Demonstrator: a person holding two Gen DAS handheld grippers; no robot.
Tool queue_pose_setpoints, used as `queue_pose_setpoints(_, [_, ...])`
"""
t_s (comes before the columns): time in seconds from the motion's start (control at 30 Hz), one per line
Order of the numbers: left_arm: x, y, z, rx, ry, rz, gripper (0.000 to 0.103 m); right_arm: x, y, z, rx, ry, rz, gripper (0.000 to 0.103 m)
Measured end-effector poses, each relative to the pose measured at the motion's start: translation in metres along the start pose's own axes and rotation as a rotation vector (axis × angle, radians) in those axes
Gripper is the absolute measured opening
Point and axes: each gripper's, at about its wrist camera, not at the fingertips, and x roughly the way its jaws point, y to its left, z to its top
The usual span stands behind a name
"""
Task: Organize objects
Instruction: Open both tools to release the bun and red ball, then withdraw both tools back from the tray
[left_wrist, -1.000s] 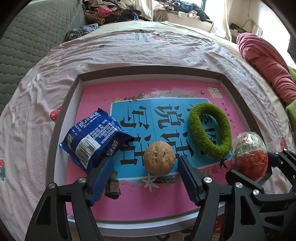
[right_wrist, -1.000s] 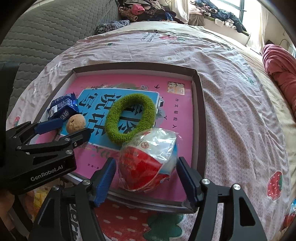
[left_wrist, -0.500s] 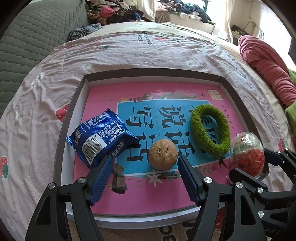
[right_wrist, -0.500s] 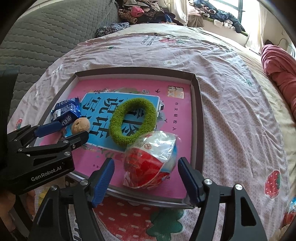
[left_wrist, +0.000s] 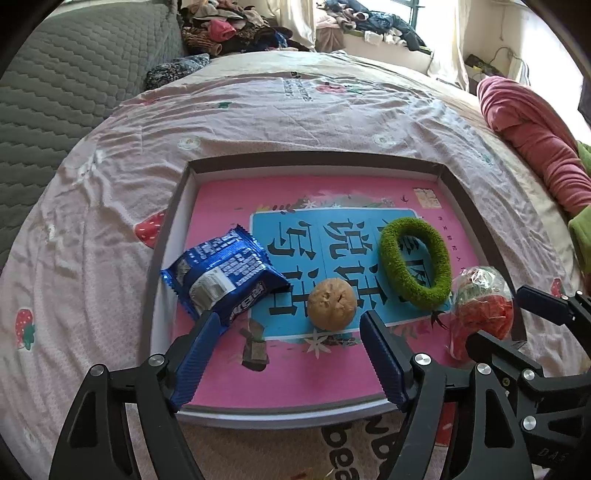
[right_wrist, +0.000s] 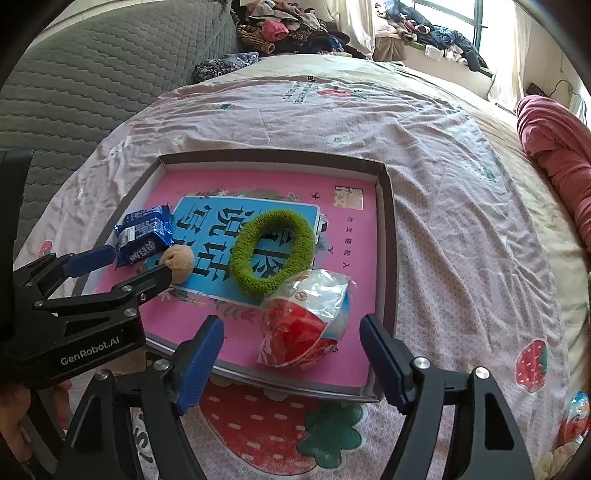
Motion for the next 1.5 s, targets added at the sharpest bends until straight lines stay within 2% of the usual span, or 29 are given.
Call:
queue_pose_setpoints(0.1, [-0.007, 0.0, 0.0, 0.003, -0.002, 0.002, 0.08, -0.009, 0.003, 0.0, -0.003, -0.01, -0.005, 0.084])
queue_pose_setpoints(1.03, [-0.113, 0.006, 0.017, 0.009, -0.118, 0.025, 0.082, -0.108, 0.017, 0.015, -0.01, -0.139, -0.012, 0.089])
queue_pose_setpoints(1.5, [-0.164, 0.005, 0.007, 0.021, -0.173, 0.047, 0.083, -0.159, 0.028, 0.008, -0.011, -0.206, -0.013, 0.091])
